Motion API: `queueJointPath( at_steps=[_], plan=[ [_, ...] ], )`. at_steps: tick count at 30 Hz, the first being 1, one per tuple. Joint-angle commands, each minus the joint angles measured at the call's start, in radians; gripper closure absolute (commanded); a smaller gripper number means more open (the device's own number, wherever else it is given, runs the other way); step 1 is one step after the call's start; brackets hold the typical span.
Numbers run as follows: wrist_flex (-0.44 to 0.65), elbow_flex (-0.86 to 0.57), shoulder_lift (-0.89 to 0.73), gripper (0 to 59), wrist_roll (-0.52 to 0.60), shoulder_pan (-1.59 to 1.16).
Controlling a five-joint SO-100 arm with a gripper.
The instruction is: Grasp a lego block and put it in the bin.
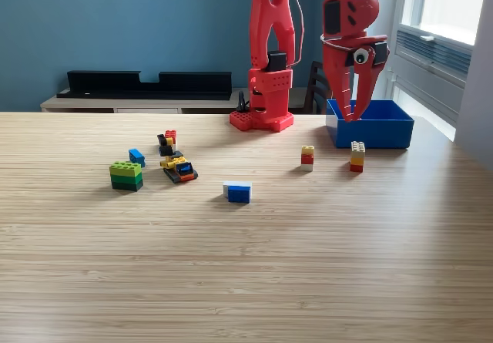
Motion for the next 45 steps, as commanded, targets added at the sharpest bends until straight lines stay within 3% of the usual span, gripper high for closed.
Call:
queueJointPath(
  at_steps=[1,8,15,26,34,45],
  plan=[
    [-0.014,-0.041,0.063,56.7,-0.026,-0.037],
    [-0.014,-0.041,0.061,44.1,-0.069,-0.058],
    [-0.014,-0.026,0.057,37.7,-0.132,-0.064],
    [-0.014,0.124,0.055,28.0,-0.227,-0.094],
    [-0.015,0.183,0.055,26.0,-0.291,-0.058],
    [-0.120,0.236,0.054,24.4,-0.302,-0.044]
  ],
)
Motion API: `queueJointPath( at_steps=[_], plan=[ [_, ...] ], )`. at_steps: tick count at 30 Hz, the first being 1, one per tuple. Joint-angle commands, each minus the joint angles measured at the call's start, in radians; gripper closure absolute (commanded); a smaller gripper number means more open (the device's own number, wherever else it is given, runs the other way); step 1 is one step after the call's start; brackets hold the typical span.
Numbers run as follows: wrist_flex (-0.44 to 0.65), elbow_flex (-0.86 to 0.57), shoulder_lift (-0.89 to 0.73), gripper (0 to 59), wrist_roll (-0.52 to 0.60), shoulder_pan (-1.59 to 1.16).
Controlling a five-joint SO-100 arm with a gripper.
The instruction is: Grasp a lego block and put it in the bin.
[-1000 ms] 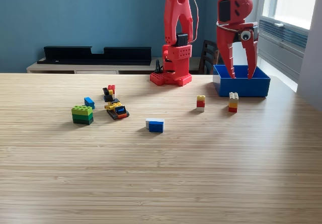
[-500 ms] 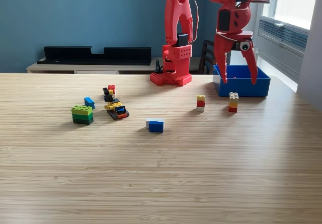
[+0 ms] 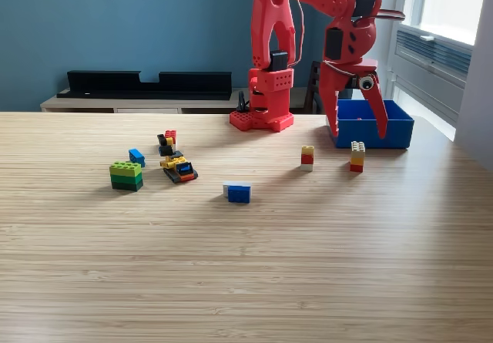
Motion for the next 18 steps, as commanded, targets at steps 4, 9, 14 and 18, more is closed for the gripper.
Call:
queueJointPath(
  at_steps=[4,9,14,18],
  plan=[
    [-0.052,0.012,0.052,23.8,-0.008,0.006],
    [-0.066,0.015,0.051,23.6,-0.008,0.002],
    [-0.066,-0.018,-0.040,25.2,-0.002,0.002],
    [-0.067,-0.052,-0.156,25.8,0.014,0.002]
  ],
)
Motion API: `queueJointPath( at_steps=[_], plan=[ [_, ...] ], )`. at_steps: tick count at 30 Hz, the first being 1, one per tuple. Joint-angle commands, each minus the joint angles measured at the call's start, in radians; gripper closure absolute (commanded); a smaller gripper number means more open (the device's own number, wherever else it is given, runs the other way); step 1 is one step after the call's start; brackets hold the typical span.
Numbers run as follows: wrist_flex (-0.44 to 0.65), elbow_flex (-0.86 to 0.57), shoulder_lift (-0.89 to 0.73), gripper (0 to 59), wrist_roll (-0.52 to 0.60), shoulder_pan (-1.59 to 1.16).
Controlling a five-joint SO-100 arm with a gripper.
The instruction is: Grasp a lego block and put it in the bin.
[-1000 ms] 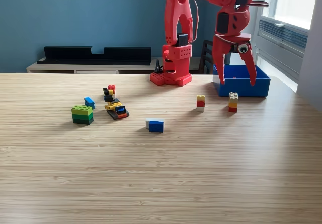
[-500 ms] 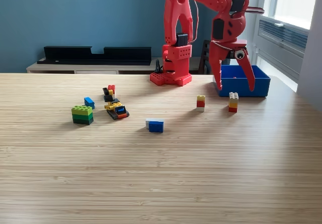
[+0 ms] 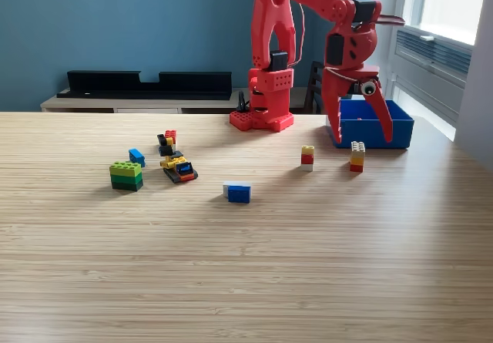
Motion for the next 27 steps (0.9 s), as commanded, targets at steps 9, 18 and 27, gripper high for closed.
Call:
queueJointPath(
  at_steps=[9,18,27],
  plan=[
    [-0.020,-0.146,-0.233,28.8,0.058,-0.003],
    [-0.040,-0.152,-0.255,38.7,0.106,-0.026],
    [-0.055,-0.149,-0.249,58.5,0.201,-0.034]
  ],
)
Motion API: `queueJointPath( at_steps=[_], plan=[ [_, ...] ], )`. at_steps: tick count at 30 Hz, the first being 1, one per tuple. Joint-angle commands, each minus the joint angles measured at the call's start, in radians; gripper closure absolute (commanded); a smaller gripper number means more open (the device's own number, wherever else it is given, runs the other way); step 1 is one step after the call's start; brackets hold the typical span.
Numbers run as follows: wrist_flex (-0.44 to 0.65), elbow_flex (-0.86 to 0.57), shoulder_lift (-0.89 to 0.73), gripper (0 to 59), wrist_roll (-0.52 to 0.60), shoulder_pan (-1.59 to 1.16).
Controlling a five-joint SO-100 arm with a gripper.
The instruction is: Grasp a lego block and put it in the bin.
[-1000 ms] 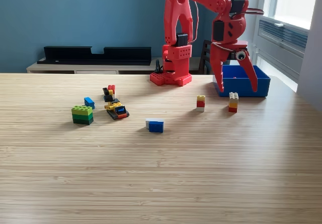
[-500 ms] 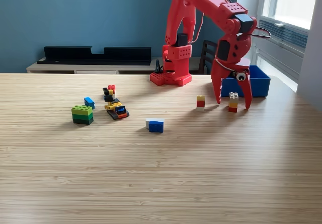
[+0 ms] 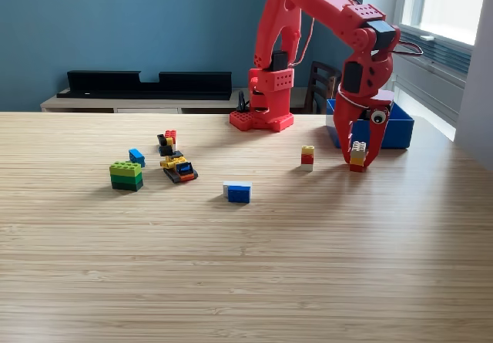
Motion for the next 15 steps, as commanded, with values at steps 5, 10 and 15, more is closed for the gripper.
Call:
queueJointPath(
  at_steps=[5,10,15],
  plan=[
    [0.015,-0.017,0.009,58.5,0.100,0.005],
    [0.129,-0.101,0.012,58.5,0.169,0.005],
    [0.311,-0.299,0.015,58.5,0.222,-0.009]
  ],
)
